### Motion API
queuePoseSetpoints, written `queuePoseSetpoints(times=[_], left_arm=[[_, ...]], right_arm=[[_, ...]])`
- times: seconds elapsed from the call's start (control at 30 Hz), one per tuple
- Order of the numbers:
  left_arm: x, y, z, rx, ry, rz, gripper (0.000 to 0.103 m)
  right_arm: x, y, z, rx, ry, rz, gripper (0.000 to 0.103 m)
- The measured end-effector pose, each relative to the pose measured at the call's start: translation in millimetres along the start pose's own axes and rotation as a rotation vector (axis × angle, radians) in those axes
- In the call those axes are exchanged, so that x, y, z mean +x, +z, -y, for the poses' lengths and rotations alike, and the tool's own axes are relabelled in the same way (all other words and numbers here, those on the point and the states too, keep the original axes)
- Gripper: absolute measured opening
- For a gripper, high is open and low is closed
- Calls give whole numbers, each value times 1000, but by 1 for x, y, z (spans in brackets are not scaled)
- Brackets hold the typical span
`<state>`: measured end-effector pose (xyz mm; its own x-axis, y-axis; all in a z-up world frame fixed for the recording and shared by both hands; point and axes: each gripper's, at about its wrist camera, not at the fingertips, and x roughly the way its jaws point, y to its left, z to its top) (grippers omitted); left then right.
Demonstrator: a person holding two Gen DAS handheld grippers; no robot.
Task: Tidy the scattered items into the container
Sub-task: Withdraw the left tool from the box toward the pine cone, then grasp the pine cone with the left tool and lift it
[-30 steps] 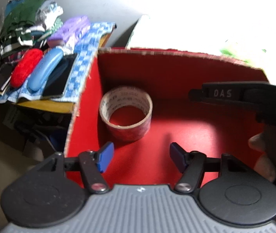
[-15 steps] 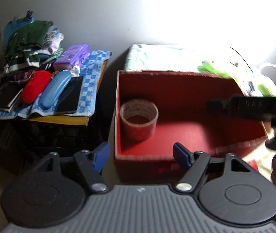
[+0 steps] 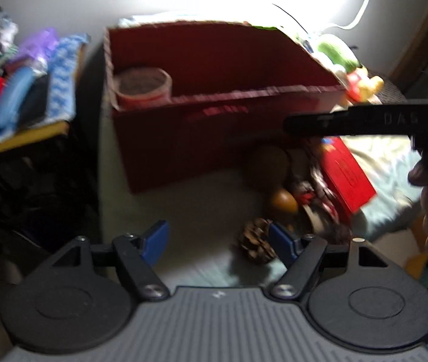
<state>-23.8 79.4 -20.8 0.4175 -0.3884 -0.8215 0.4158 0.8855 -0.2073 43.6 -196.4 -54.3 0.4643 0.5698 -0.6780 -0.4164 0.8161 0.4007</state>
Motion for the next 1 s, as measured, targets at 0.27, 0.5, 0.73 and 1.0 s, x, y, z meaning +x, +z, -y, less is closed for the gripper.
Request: queuePoseSetpoints(times=[0.27,0.5,0.73,1.0], left_arm=[[26,-12,8,58,-125,-50,95],[41,-19,10,112,-116,-18,93],[60,-20,5,99,-175,-54,77],[79,-20,5,71,-215,-98,49]], right_arm=[[16,-32,-4,39,-20,-124,34],[35,-49,-10,15,-49,-195,34],[41,-53,-7,24,-58,-220,42],[45,-54,-2,70,-27,-244,46]])
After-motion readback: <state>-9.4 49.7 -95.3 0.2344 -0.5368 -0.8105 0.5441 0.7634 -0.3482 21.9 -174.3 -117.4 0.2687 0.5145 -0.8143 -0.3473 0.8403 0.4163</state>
